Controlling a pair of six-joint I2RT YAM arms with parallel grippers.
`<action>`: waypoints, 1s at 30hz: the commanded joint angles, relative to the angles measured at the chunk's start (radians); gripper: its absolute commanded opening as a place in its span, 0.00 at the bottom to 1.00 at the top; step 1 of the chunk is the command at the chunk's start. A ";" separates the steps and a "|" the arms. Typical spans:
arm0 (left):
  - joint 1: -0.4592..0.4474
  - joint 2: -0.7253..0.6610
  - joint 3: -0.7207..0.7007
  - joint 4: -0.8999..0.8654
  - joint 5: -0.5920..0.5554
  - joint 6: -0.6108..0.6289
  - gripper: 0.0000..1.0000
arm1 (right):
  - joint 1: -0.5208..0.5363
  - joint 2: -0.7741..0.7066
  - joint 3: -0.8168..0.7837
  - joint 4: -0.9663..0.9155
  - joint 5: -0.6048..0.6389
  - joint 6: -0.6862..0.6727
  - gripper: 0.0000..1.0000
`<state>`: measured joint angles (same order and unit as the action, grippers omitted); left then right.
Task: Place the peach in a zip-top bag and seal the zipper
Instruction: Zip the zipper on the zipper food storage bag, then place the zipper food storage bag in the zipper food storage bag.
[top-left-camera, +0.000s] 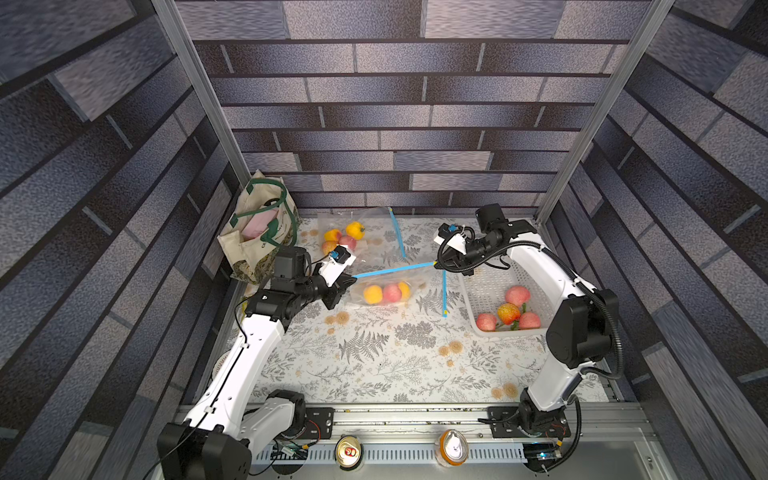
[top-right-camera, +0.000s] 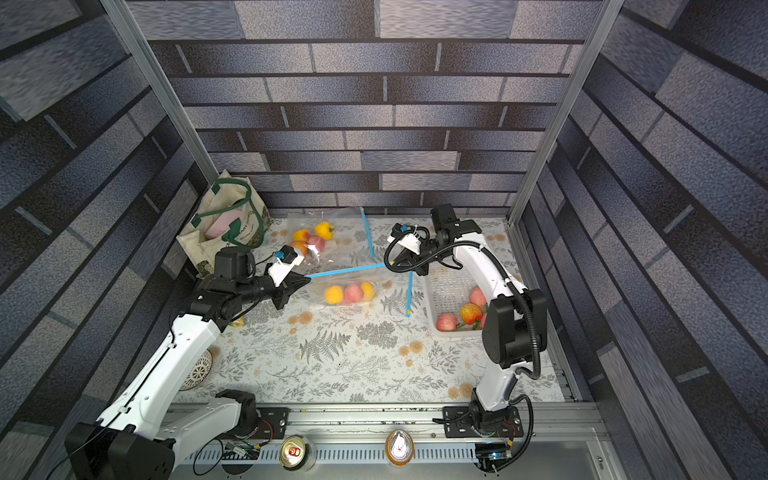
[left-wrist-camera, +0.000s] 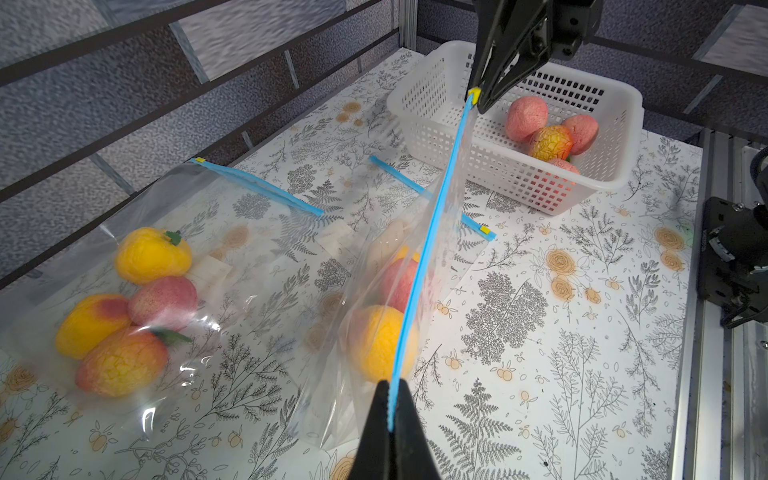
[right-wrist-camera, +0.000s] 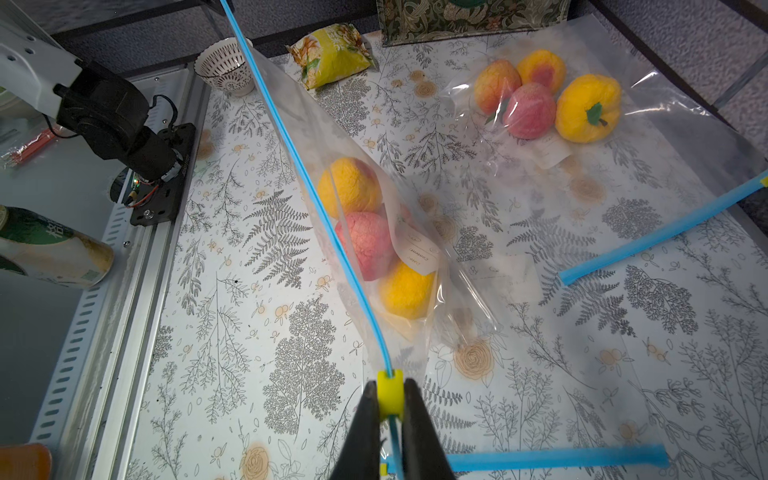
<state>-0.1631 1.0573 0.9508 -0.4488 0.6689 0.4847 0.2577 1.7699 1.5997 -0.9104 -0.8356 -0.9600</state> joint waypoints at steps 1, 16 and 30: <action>-0.033 0.021 0.025 0.001 -0.068 -0.016 0.00 | -0.025 -0.012 0.027 0.057 -0.070 0.130 0.35; -0.203 0.100 0.067 0.064 -0.233 -0.068 0.00 | -0.018 -0.263 -0.098 0.141 0.416 1.760 0.42; -0.318 0.097 0.067 0.099 -0.262 -0.060 0.00 | 0.229 -0.506 -0.519 0.472 0.619 2.400 0.59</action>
<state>-0.4732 1.1671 1.0035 -0.3737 0.4175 0.4366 0.4671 1.2419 1.1080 -0.5457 -0.3199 1.2758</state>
